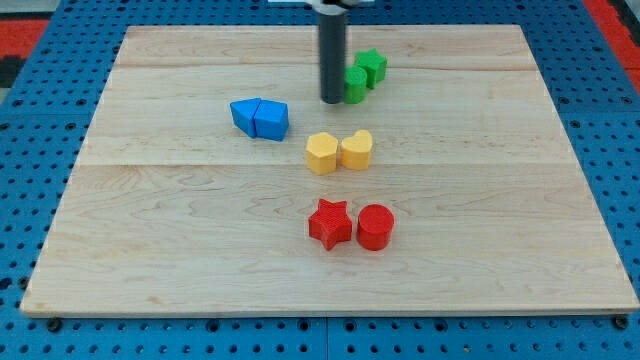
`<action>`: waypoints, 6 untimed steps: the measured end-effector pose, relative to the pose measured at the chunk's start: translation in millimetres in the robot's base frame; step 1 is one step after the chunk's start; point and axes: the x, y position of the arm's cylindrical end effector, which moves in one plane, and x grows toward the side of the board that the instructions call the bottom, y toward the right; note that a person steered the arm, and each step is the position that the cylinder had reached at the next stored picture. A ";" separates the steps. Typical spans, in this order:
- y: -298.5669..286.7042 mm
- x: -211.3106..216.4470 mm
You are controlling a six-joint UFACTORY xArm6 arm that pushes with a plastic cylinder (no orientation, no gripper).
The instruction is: Move the blue blocks towards the top left
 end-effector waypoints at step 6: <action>-119.6 26.7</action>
